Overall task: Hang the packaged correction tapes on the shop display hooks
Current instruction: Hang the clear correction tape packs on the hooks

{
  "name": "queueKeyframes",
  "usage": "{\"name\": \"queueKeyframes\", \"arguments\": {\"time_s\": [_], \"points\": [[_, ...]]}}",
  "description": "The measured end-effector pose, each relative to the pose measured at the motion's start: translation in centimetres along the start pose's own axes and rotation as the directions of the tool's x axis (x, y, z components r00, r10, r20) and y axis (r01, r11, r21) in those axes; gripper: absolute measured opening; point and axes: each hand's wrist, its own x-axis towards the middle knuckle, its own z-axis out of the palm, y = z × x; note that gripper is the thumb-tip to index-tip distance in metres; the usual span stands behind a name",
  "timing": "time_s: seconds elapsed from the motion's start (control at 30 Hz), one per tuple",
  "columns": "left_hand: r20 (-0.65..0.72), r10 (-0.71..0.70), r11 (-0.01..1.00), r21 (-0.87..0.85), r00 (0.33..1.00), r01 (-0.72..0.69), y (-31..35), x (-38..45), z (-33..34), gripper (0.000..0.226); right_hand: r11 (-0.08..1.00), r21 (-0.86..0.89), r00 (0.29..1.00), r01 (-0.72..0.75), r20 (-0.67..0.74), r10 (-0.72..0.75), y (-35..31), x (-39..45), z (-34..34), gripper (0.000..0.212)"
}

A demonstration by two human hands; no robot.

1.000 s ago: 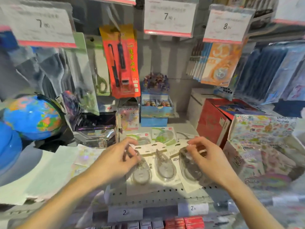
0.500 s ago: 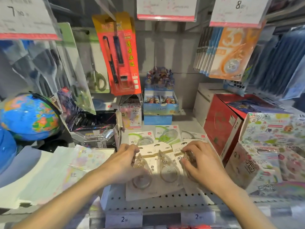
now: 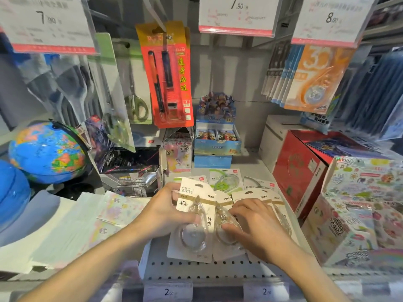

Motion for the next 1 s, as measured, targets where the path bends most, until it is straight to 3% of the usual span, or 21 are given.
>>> {"name": "queueKeyframes", "arguments": {"time_s": [0.1,0.2,0.27,0.37,0.5,0.63,0.73,0.87,1.0], "points": [[0.042,0.036,0.996,-0.085,0.998,-0.032,-0.1,-0.3,0.0,0.076,0.999,0.033,1.0,-0.006,-0.023,0.007,-0.3,0.0,-0.3,0.06],[0.037,0.077,0.986,-0.151,0.996,-0.07,-0.4,-0.5,0.1,0.076,0.998,0.029,0.988,-0.055,-0.145,0.058,0.1,-0.3,-0.9,0.051],[0.006,0.083,0.98,-0.18,0.996,-0.081,-0.4,-0.4,0.2,0.071,0.985,-0.028,0.968,-0.169,-0.194,0.161,0.8,-0.8,-1.3,0.063],[-0.027,0.072,0.978,-0.195,0.997,-0.075,-0.3,0.0,0.6,0.055,0.913,-0.105,0.912,-0.394,-0.164,0.375,1.9,-1.5,-1.9,0.096],[-0.003,0.07,0.977,-0.201,0.998,-0.07,0.2,0.4,1.5,0.048,0.878,-0.105,0.881,-0.467,-0.139,0.452,2.5,-2.3,-2.2,0.101],[0.009,0.084,0.975,-0.209,0.996,-0.08,0.5,0.6,1.9,0.06,0.889,0.054,0.876,-0.454,-0.157,0.457,2.7,-2.4,-2.4,0.092],[0.009,0.112,0.968,-0.226,0.994,-0.107,0.6,0.6,1.7,0.051,0.879,0.273,0.885,-0.391,-0.153,0.44,2.3,-2.4,-2.6,0.074],[-0.048,0.109,0.961,-0.252,0.993,-0.118,0.5,0.4,1.4,0.042,0.838,0.432,0.89,-0.332,-0.152,0.431,1.6,-2.5,-3.2,0.071],[-0.098,0.162,0.95,-0.252,0.982,-0.182,0.8,-0.1,0.2,0.04,0.703,0.664,0.892,-0.253,-0.122,0.436,0.8,-2.2,-4.2,0.057]]}}
